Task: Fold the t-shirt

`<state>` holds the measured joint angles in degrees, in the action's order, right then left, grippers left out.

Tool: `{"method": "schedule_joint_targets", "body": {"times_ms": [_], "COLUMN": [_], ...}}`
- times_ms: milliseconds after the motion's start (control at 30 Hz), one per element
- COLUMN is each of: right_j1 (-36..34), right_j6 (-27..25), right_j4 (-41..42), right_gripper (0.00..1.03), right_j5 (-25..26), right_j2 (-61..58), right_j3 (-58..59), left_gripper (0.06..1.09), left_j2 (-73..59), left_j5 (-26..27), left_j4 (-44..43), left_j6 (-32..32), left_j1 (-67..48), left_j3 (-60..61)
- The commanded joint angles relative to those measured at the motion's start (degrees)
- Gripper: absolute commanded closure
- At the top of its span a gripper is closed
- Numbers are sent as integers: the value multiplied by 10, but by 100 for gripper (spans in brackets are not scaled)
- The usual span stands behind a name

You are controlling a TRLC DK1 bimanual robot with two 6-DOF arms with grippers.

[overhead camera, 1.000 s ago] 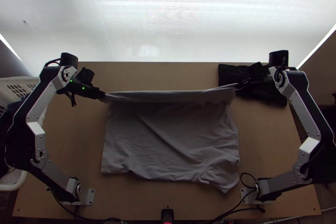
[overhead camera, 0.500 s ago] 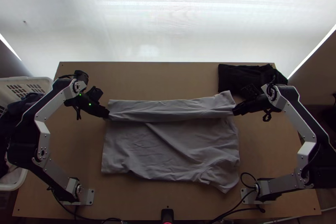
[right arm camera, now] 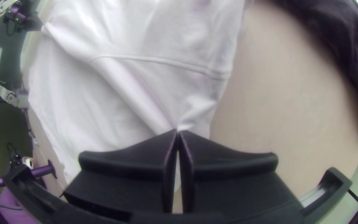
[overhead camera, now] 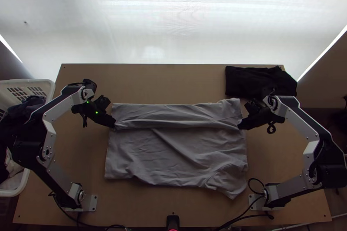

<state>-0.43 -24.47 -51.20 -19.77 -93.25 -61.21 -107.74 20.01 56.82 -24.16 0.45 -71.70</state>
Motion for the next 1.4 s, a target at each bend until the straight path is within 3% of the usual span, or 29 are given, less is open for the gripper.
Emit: {"method": "schedule_joint_targets", "body": {"times_ms": [0,67,100,167,200,267,300,467,567,633,767,900,1100,1300,1367], "right_j1": [3,3,3,3,9,22,34,91,154,199,197,162,103,151,160], "right_j6": [7,9,11,18,19,20,20,14,14,14,17,25,17,20,20], "right_j4": [8,19,19,17,15,12,12,-9,-94,-167,-245,-257,-267,-261,-258], "right_gripper": [100,99,94,70,55,15,3,3,4,7,10,10,10,10,17], "right_j5": [25,25,25,25,25,33,39,68,101,100,54,48,31,20,19], "right_j2": [-8,-8,-8,-2,9,47,75,243,311,341,386,410,380,343,327], "right_j3": [34,39,38,38,40,43,48,54,41,45,87,164,188,184,189], "left_gripper": [105,101,83,19,10,10,10,10,10,10,10,10,10,10,10], "left_j2": [-8,-4,-3,7,18,45,61,173,239,277,339,335,367,351,349], "left_j5": [-4,-4,-4,-4,-4,-3,-3,-4,-4,-3,-1,7,7,23,22], "left_j4": [0,0,0,0,0,2,5,21,49,101,157,247,247,237,237], "left_j6": [-13,-19,-19,-20,-23,-29,-37,-77,-106,-150,-205,-204,-181,-153,-152], "left_j1": [-3,-6,-6,-9,-10,-14,-15,-25,-30,-33,-47,-49,-63,-82,-81], "left_j3": [12,15,15,15,15,13,13,12,14,14,53,92,173,180,176]}}
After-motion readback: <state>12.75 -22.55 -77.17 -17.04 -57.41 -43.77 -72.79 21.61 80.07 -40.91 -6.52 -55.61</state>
